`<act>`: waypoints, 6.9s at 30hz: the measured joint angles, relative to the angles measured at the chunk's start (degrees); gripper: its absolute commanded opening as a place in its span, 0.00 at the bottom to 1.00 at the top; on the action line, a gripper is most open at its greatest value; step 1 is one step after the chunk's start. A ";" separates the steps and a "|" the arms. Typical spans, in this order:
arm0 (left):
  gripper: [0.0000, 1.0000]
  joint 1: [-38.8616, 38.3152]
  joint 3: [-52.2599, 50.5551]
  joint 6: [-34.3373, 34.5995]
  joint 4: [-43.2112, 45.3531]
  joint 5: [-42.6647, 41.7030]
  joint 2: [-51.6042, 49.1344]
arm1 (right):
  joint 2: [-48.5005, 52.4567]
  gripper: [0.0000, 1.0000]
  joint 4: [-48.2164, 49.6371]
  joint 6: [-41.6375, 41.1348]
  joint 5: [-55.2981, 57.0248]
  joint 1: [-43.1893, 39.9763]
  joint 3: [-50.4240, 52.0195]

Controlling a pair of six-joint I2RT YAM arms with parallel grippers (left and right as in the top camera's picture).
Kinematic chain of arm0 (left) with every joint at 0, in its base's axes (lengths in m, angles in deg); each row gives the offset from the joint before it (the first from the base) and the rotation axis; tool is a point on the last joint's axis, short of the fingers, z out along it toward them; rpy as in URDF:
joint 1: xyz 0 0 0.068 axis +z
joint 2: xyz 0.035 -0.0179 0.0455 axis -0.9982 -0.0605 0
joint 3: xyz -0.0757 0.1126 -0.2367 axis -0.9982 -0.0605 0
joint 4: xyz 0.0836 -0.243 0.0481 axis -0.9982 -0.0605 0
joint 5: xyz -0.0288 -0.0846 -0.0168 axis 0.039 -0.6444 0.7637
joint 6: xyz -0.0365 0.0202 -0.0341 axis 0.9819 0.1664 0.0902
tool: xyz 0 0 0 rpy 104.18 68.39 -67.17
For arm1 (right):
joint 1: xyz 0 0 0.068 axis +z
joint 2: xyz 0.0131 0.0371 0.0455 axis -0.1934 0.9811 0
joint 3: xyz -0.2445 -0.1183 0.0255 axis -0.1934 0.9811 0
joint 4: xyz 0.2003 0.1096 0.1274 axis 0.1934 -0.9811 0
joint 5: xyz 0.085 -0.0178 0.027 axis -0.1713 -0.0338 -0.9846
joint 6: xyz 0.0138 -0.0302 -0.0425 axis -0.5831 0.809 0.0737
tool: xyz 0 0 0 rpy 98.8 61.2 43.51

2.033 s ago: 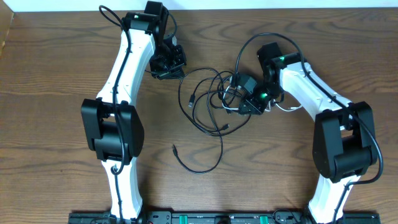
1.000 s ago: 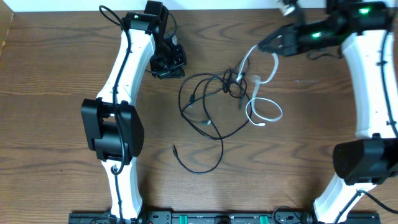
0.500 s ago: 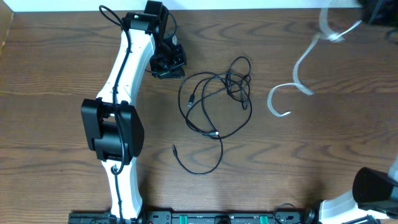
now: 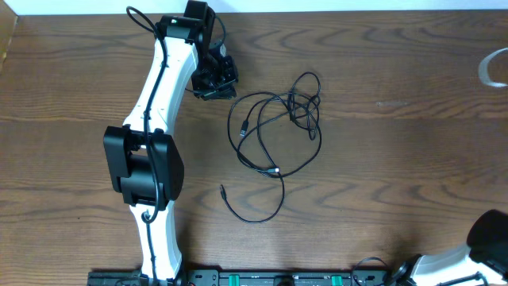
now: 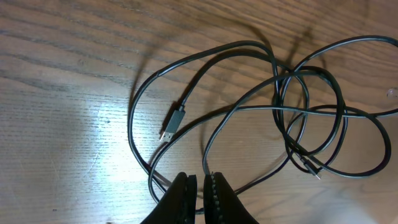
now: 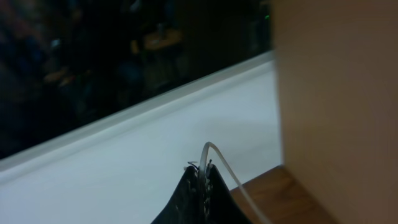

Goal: Untangle cables

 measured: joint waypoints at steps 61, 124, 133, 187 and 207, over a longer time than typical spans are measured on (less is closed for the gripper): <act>0.48 -16.68 -5.09 -4.79 17.07 2.29 0.00 | 24.61 0.99 -44.02 14.38 -16.46 14.60 5.53; 0.07 -12.20 -9.68 8.20 22.38 13.73 33.07 | 12.02 0.88 -40.24 36.81 -41.79 49.31 6.08; 0.07 -12.20 -9.68 9.11 22.38 13.73 33.07 | 12.02 0.27 -35.52 38.64 -28.94 56.85 6.43; 0.07 29.24 -9.77 -0.26 3.17 21.53 35.60 | 12.26 0.05 -39.30 5.75 2.43 15.30 10.36; 0.07 19.93 -9.77 -3.19 6.51 -1.42 35.69 | 12.50 0.99 -37.90 32.81 -23.63 38.05 10.43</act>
